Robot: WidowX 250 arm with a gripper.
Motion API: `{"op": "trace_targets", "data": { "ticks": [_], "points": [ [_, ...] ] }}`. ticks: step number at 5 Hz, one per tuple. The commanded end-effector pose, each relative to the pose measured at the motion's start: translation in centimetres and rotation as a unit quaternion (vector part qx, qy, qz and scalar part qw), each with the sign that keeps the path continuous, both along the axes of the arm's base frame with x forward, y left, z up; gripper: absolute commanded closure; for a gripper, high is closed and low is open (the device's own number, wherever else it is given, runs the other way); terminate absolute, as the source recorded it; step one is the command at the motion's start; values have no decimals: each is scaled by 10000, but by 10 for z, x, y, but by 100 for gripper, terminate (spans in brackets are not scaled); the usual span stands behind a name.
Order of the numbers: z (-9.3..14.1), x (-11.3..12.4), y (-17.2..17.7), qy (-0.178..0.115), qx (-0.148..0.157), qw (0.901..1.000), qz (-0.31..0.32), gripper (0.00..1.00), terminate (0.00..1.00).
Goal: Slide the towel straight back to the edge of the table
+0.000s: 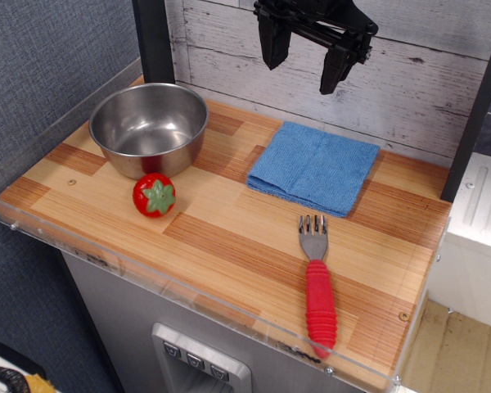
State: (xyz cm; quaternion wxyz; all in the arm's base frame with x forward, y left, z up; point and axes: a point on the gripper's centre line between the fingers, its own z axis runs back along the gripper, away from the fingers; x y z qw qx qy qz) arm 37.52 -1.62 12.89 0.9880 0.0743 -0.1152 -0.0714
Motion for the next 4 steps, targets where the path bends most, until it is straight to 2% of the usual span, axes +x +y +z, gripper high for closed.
{"op": "trace_targets", "data": {
  "ticks": [1, 3, 4],
  "points": [
    [20, -2, -4, -284, -17, 9996, -32, 0, 0],
    [20, -2, -4, -284, -17, 9996, -32, 0, 0],
    [20, -2, -4, -284, -17, 9996, -32, 0, 100]
  ]
}}
